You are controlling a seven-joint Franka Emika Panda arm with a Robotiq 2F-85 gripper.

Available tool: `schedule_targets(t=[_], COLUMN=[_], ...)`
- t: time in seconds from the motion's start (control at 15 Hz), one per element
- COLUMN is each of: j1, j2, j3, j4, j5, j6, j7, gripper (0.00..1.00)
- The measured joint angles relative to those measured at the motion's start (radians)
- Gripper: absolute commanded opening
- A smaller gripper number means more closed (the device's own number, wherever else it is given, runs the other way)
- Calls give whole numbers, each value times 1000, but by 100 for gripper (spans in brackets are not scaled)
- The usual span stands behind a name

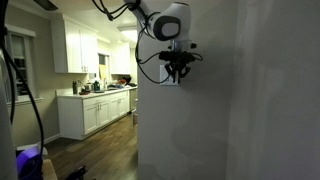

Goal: Switch of the light

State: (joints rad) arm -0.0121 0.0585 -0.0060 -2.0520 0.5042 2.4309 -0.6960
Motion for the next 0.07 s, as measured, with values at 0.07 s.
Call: schedule_targets(t=[0.07], j1=[0], j2=[0], j3=[0], j4=[0], j5=[0], j6=[0], j7=[0], gripper=[26])
